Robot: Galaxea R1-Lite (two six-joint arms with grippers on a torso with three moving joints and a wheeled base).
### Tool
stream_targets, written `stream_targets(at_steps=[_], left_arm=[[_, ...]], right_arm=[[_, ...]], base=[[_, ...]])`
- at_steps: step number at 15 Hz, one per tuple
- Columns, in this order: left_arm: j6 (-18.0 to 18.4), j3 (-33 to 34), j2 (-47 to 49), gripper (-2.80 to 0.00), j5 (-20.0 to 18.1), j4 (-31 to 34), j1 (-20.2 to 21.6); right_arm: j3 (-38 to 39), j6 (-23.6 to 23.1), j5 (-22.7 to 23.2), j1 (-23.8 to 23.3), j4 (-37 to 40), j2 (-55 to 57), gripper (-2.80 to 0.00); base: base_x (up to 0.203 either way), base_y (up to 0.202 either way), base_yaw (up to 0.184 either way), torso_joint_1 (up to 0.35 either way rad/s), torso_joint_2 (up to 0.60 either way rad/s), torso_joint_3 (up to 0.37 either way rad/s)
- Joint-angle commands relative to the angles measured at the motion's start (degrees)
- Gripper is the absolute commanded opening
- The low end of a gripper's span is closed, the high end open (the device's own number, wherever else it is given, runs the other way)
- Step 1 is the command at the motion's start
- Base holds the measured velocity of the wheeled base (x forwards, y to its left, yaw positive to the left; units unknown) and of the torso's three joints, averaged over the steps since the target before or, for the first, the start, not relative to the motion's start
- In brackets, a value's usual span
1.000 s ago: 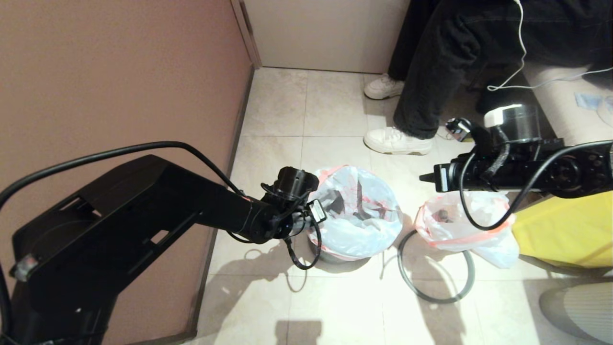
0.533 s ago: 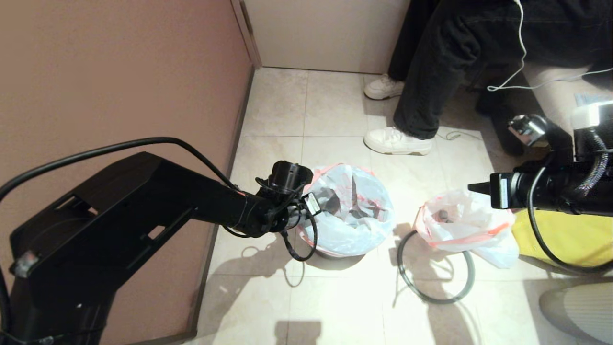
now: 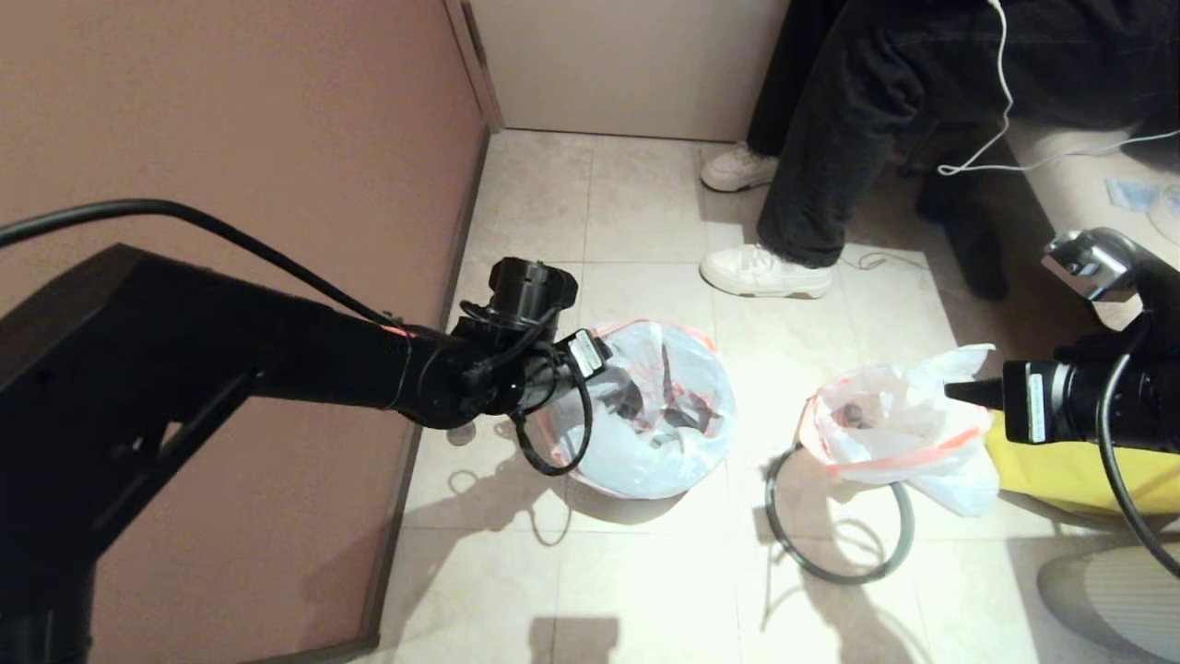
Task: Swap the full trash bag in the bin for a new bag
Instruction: Put the new garbage bag on the trash can
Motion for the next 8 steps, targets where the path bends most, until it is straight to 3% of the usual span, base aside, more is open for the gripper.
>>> stream_targets(at_steps=[1,6,7,8], left_arm=[[-0.19,0.41,-2.68,0.00,0.06,0.16,-0.47],[-0.06,2.09,-5.23,0.00,0.21,3.48,-0.21],[0.10,3.30,-6.11,-0.88,0.15,4.13,-0.45],[0.94,3.15,-5.99,-2.80,0.33,4.34,-0.95]], right_arm=[[1.34,0.09,-0.32,0.58,0.02,-1.53,-2.80],[2.66,0.10,-2.04,0.35,1.13,-4.61,-2.80],[3.05,0.17,-2.15,0.24,2.03,-4.92,-2.80],[3.73,0.23,-2.11,0.30,2.11,-5.50,-2.80]], base=[[0.000,0.000,0.000,0.000,0.00,0.000],[0.000,0.000,0.000,0.000,0.00,0.000],[0.000,0.000,0.000,0.000,0.00,0.000],[0.000,0.000,0.000,0.000,0.00,0.000]])
